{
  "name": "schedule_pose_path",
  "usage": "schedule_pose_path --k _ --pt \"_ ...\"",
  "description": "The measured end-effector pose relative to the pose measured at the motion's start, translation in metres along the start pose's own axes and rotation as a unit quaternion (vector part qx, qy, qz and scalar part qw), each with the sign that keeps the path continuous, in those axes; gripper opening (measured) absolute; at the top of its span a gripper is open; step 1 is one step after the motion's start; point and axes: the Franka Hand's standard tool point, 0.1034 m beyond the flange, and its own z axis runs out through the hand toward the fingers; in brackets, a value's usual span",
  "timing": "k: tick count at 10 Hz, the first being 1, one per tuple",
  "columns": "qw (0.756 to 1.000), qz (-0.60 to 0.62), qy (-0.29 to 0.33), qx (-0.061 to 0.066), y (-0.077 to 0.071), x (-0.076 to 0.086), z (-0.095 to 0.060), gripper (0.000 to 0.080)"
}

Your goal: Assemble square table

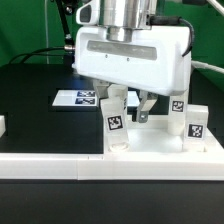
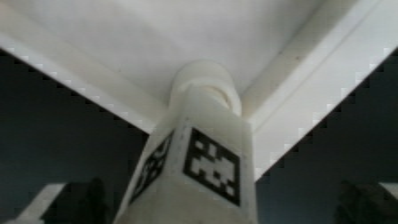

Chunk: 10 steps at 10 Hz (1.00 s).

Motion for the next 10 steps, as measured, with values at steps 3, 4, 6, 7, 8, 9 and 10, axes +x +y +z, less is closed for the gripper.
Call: schedule_pose_path --k 3,4,6,7,8,9,10 --pt "0.994 -0.111 0.001 0.000 0.002 0.002 -0.001 0.0649" --pt "0.988 -0.155 -0.012 0.025 0.006 0.005 -0.009 0.0649" --pt "0.955 -0.289 -0.027 0.060 0.010 0.011 -0.023 0.0649" --pt "0.952 -0.297 -0.030 0.065 0.005 0.007 -0.024 0.0649" --pt "0.949 -0.309 -0.029 0.063 0.007 0.008 -0.023 0.0649" --pt "0.950 -0.304 -0.029 0.063 0.008 0.008 -0.023 0.0649" --pt "0.950 -0.304 -0.029 0.062 0.008 0.008 -0.022 0.0649"
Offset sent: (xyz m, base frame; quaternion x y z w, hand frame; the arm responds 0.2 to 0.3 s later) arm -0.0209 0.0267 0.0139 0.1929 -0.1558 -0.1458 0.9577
